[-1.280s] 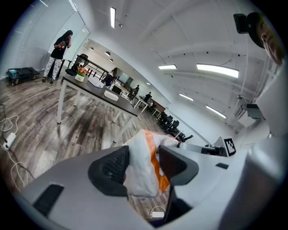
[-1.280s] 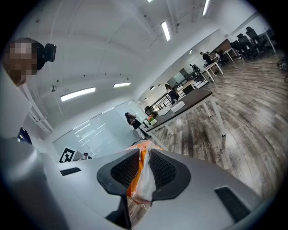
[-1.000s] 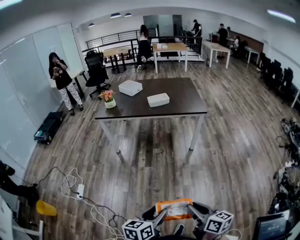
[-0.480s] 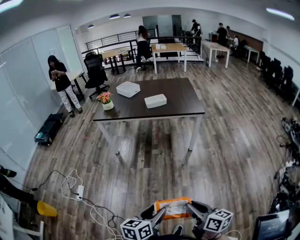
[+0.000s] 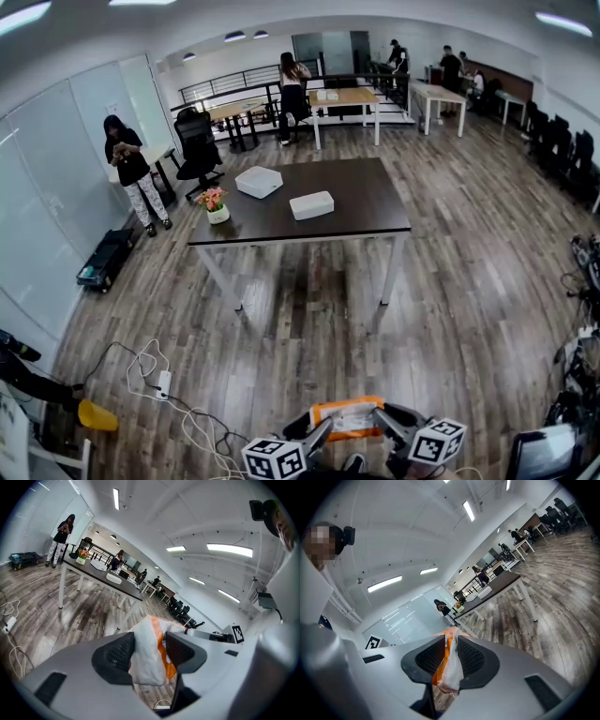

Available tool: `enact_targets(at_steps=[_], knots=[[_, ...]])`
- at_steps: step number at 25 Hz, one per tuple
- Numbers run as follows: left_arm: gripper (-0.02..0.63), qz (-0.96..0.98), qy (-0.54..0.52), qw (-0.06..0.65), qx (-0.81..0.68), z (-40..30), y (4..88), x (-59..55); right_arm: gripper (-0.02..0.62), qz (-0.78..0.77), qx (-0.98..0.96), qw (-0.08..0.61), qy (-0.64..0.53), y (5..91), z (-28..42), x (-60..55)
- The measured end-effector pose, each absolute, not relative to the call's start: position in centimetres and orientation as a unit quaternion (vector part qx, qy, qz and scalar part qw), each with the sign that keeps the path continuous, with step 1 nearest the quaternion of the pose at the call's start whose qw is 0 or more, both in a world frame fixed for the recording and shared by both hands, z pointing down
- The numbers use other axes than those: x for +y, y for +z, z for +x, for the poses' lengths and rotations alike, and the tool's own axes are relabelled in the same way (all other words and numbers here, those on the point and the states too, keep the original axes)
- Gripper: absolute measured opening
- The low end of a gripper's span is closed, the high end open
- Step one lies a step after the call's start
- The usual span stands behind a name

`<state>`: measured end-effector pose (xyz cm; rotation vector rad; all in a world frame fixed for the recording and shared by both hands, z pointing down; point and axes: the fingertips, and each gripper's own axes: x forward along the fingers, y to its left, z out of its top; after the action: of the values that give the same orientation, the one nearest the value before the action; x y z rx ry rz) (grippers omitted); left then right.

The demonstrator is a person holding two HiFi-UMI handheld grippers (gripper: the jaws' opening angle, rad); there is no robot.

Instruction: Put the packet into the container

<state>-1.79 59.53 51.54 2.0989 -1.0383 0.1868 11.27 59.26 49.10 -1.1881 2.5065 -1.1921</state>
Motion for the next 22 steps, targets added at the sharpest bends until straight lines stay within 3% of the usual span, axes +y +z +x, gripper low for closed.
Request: enact_targets(at_steps=[13, 22], knots=[[0.215, 0.835, 0.077, 0.391, -0.379, 0.0, 51.8, 49.8, 0.075, -0.421, 0.811, 0.052, -0.403, 50.5, 12.7, 50.4], [0.213, 0.841, 0.070, 0.398, -0.360, -2.7, 51.5, 40.2, 0.075, -0.444, 0.798, 0.030, -0.407, 50.9, 10.6, 41.3]])
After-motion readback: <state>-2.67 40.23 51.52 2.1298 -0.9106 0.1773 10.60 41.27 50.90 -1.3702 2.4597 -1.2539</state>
